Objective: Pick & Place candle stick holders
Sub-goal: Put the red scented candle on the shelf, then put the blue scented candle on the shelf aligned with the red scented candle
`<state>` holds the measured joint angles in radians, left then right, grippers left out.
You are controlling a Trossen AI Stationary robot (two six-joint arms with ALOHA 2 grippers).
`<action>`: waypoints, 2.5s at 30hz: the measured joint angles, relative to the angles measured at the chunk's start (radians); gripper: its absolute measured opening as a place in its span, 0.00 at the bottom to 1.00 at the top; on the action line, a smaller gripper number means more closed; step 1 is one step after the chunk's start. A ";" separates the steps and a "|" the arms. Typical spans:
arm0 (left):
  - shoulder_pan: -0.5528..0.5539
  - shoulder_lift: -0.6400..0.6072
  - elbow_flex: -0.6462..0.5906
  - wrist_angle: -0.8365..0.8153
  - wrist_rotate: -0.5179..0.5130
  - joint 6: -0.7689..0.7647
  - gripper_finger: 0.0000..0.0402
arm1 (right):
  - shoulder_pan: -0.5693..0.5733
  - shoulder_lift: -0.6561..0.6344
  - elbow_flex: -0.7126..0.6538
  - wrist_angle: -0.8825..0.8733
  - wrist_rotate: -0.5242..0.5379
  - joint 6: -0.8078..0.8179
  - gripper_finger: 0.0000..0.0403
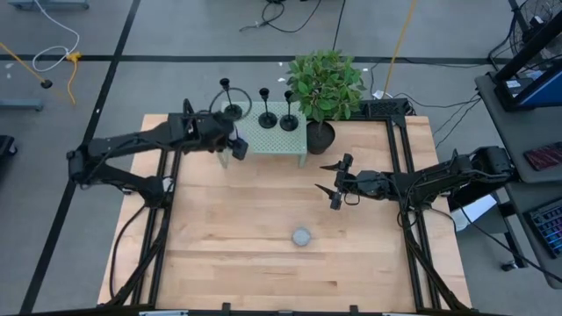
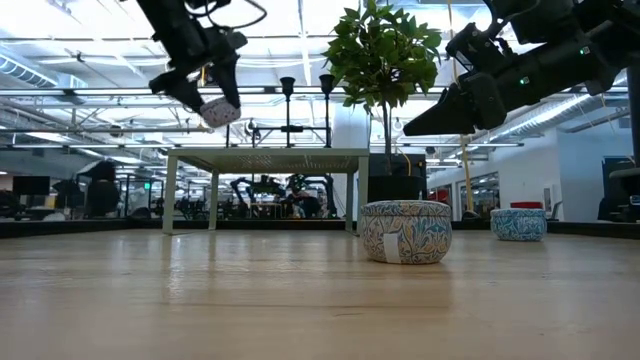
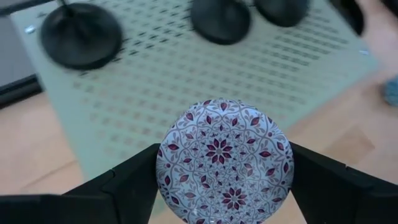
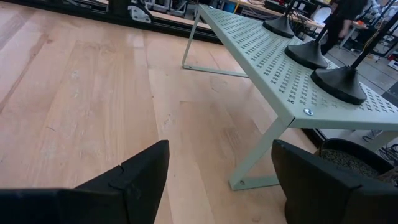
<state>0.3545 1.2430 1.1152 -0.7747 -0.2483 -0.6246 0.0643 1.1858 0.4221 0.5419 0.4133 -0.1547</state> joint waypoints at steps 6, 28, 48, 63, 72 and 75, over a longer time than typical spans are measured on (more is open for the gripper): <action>0.101 0.034 -0.002 -0.052 0.042 0.064 0.77 | 0.000 0.000 0.000 0.000 0.000 -0.010 0.69; 0.195 0.166 -0.002 -0.018 0.069 0.271 0.95 | 0.000 0.000 0.000 0.007 0.000 -0.012 0.69; 0.166 -0.249 -0.002 -0.022 0.213 0.364 0.98 | 0.002 0.006 0.000 -0.003 -0.230 0.042 0.69; -0.040 -0.445 -0.001 0.088 0.158 0.624 0.98 | 0.152 0.440 0.017 0.495 -0.519 0.154 0.69; -0.044 -0.442 -0.001 0.082 0.109 0.630 0.98 | 0.193 0.638 0.163 0.507 -0.521 0.196 0.69; -0.044 -0.441 -0.001 0.082 0.108 0.630 0.98 | 0.200 0.652 0.188 0.505 -0.499 0.109 0.69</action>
<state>0.3103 0.8021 1.1141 -0.6930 -0.1402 0.0055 0.2646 1.8376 0.6101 1.0467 -0.0854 -0.0459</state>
